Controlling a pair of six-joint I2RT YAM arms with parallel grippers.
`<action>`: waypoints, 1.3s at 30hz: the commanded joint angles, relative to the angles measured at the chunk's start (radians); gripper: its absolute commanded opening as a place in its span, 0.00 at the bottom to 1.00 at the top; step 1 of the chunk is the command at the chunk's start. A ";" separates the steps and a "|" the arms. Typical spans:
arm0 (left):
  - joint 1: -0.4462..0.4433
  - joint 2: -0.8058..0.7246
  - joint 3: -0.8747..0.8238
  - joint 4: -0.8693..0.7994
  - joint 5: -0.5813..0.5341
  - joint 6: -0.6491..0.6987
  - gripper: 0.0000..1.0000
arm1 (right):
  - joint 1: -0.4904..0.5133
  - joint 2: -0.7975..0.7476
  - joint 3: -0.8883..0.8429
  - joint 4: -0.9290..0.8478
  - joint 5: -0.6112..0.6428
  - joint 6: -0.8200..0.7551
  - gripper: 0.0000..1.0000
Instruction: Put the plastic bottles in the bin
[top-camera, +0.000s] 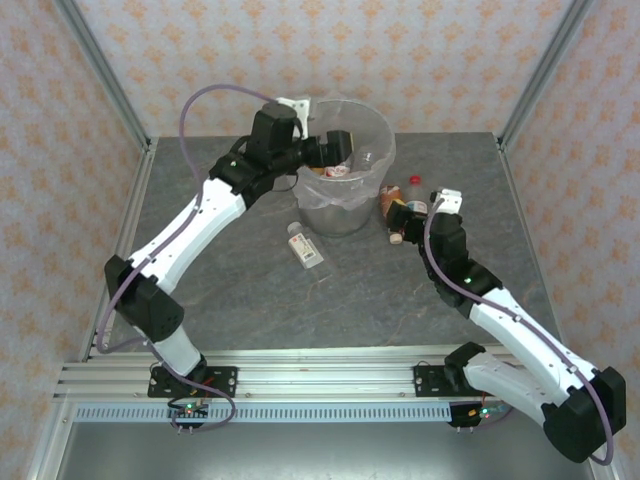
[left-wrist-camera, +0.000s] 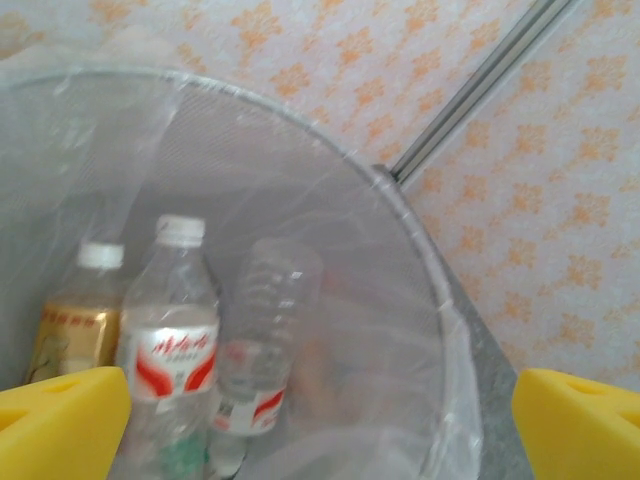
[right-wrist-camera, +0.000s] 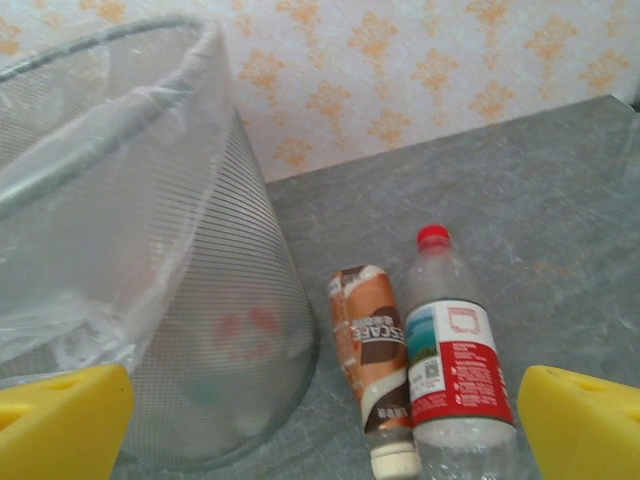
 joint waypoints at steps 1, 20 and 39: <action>0.002 -0.124 -0.129 0.069 -0.076 -0.003 1.00 | -0.024 0.005 0.019 -0.142 -0.018 0.085 0.99; 0.022 -0.560 -0.590 0.033 -0.470 -0.099 1.00 | -0.145 0.251 0.154 -0.239 -0.108 0.133 0.99; 0.047 -0.524 -0.533 -0.133 -0.440 -0.061 1.00 | -0.388 0.754 0.443 -0.296 -0.397 -0.132 0.95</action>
